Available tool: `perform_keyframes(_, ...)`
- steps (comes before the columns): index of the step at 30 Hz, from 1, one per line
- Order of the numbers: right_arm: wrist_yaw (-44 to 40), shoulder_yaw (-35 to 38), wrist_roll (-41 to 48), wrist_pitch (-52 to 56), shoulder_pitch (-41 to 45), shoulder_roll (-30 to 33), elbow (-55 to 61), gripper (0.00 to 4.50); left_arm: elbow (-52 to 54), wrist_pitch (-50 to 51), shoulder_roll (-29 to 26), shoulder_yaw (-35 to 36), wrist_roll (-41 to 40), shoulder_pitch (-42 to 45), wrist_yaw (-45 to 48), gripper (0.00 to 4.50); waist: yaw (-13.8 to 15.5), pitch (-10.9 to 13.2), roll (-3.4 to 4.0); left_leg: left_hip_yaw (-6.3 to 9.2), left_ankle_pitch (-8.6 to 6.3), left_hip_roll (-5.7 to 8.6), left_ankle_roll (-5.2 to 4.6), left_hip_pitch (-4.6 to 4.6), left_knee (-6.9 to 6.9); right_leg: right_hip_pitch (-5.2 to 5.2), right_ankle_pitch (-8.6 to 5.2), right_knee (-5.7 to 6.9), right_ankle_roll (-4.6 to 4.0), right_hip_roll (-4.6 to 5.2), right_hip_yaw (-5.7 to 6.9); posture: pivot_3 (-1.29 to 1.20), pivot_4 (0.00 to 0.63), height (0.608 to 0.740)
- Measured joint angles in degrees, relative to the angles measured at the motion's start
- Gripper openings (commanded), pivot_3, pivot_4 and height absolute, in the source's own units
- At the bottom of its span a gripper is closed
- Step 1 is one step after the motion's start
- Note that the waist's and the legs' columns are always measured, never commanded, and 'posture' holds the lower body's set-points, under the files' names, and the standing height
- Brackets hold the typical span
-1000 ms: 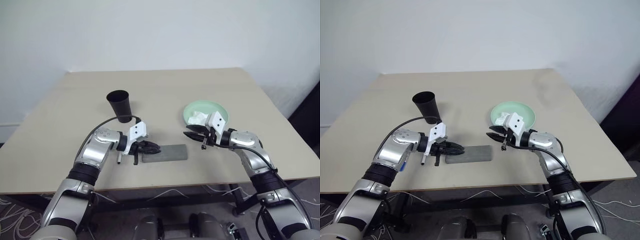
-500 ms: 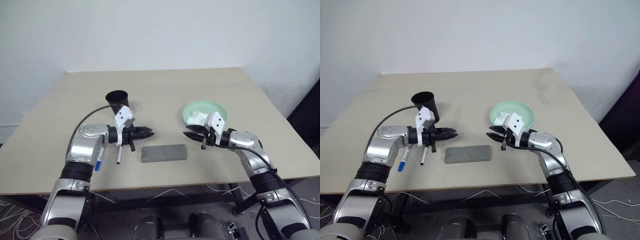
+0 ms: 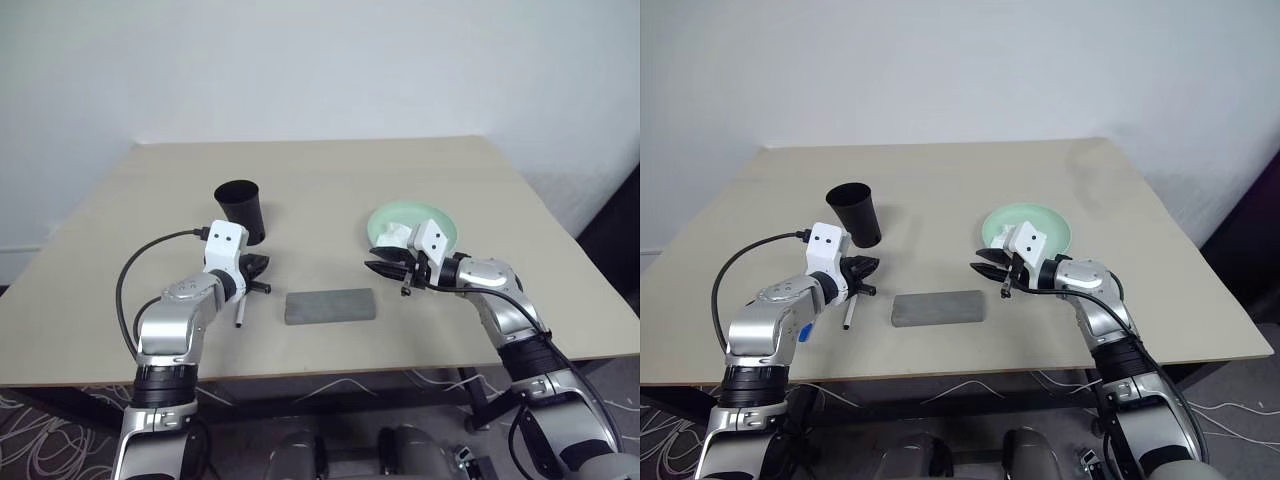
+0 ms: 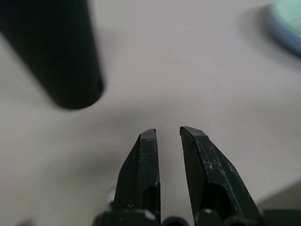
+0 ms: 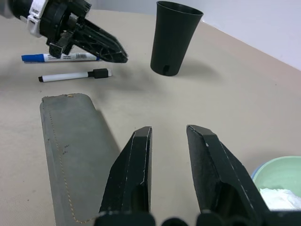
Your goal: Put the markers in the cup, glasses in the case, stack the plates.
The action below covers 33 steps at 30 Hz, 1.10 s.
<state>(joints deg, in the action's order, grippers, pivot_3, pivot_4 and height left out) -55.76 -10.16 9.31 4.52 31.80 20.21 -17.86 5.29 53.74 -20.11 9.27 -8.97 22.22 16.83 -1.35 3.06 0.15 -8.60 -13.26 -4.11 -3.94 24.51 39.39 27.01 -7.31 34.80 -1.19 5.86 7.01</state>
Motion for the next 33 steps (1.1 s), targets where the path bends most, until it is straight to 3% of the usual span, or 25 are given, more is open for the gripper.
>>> perform_keyframes(7,-0.8,-0.3,-0.3,-1.2,1.3,-1.2,-2.2,1.23,0.8,7.3,2.0,1.5,1.6,1.3,-8.6,4.0,0.0,0.0,0.0,0.08,0.06,-0.02,0.09,0.0,-0.01,0.01,0.01,0.01,-0.02,-0.02,0.08,0.0,0.0,0.729)
perform_keyframes(13,-0.6,-0.4,-0.4,-1.6,1.3,-1.4,-2.2,1.23,0.9,14.6,6.8,3.8,1.0,2.9,-12.2,4.0,0.1,0.0,-0.03,0.07,0.06,0.04,0.09,0.03,0.0,-0.01,0.02,-0.02,-0.02,0.02,0.05,0.0,0.0,0.729)
perform_keyframes(25,1.1,-0.3,-0.4,-1.6,-0.8,-1.2,-1.7,1.23,-1.8,19.1,7.8,3.6,1.5,5.8,-15.4,4.0,0.0,0.0,-0.05,0.1,0.06,0.07,0.11,0.02,-0.05,0.0,0.02,-0.02,-0.01,0.01,0.05,0.0,0.0,0.729)
perform_keyframes(29,1.3,-0.3,-0.4,-1.6,-1.1,-1.1,-1.2,1.23,-1.9,20.8,8.5,4.1,1.6,6.7,-17.0,3.05,0.0,0.0,-0.05,0.13,0.06,0.08,0.11,0.02,-0.05,-0.01,0.02,-0.01,-0.01,0.01,0.04,0.0,0.0,0.729)
perform_keyframes(33,1.4,-0.2,-0.4,-1.6,-1.1,-1.0,-0.8,1.23,-1.9,21.3,9.0,4.8,1.6,7.3,-17.8,1.58,0.0,0.0,-0.05,0.15,0.06,0.08,0.11,0.02,-0.05,0.0,0.02,-0.01,-0.02,0.01,0.05,0.0,0.0,0.729)
